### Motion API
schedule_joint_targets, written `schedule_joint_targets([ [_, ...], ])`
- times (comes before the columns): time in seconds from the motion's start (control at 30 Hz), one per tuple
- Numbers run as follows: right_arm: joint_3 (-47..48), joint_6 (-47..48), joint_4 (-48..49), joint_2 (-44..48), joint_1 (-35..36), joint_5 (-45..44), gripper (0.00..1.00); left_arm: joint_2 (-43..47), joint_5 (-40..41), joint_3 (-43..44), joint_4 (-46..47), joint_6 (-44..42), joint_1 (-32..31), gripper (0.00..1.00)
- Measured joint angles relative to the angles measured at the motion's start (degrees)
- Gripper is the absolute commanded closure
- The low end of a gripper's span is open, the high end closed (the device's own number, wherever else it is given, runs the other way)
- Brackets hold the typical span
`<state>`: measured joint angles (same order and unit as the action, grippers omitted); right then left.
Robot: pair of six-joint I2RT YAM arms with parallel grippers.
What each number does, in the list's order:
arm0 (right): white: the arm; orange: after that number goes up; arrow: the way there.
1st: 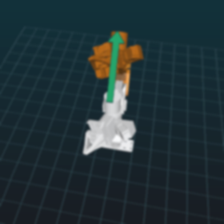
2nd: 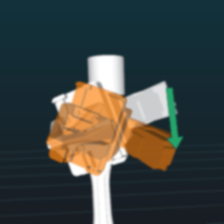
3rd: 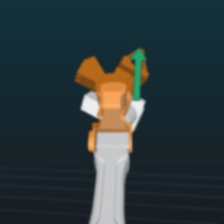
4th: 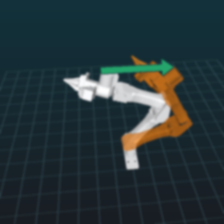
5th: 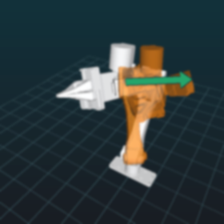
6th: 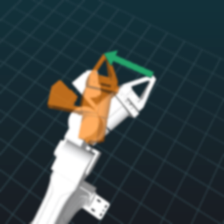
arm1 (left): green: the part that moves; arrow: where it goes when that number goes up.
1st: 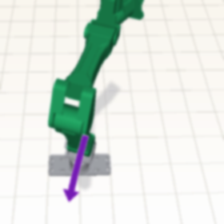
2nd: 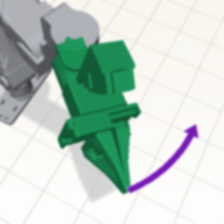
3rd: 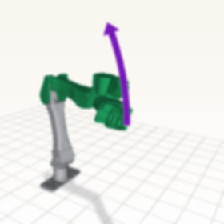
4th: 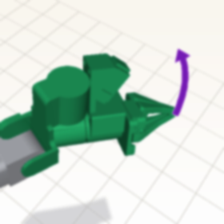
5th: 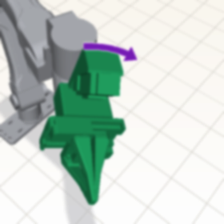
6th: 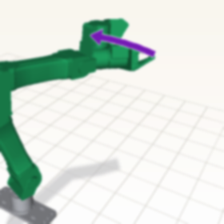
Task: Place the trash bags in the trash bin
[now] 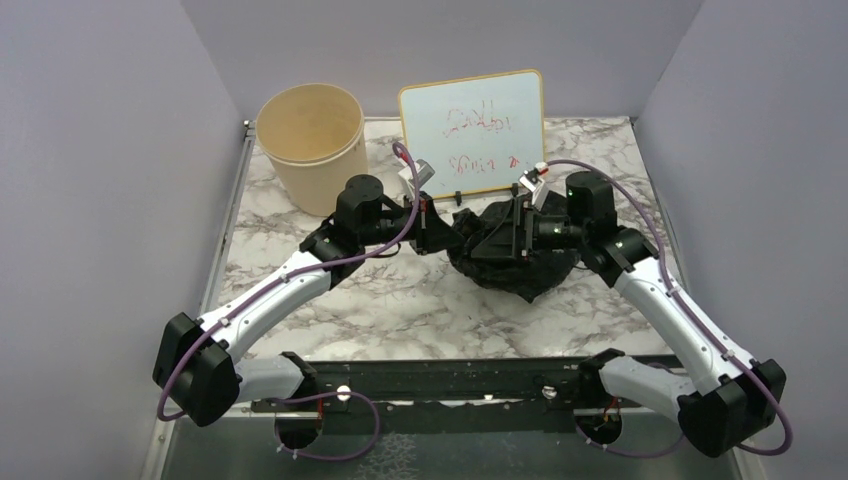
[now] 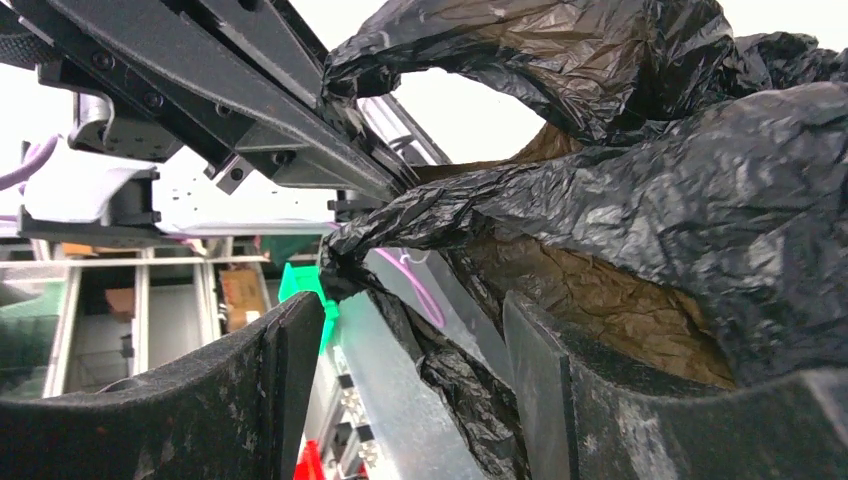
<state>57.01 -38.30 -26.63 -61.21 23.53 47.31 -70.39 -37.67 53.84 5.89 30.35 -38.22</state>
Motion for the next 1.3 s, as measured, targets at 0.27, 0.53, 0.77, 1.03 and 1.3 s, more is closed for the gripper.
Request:
schedule_joint_targets([
  [0.27,-6.8,-11.2,15.4,1.0,0.0,1.8,0.28,0.3,0.0,-2.2,0.9,0.3,0.0,0.99],
  [0.53,-9.6,-19.1,23.9,1.0,2.8,-4.6,0.35,1.4,0.1,-4.3,4.3,3.4,0.0,1.0],
  [0.77,-11.2,-22.1,27.1,-0.9,3.9,-6.8,0.43,1.8,0.2,-5.0,7.9,5.9,0.0,1.0],
  [1.03,-13.3,-24.5,31.5,-0.9,4.3,-6.9,0.72,1.8,0.7,-6.1,8.2,6.6,0.0,1.0],
  [1.3,-11.6,-22.4,30.3,2.2,4.3,-10.3,0.72,2.8,1.2,-6.4,9.9,7.1,0.0,1.0],
])
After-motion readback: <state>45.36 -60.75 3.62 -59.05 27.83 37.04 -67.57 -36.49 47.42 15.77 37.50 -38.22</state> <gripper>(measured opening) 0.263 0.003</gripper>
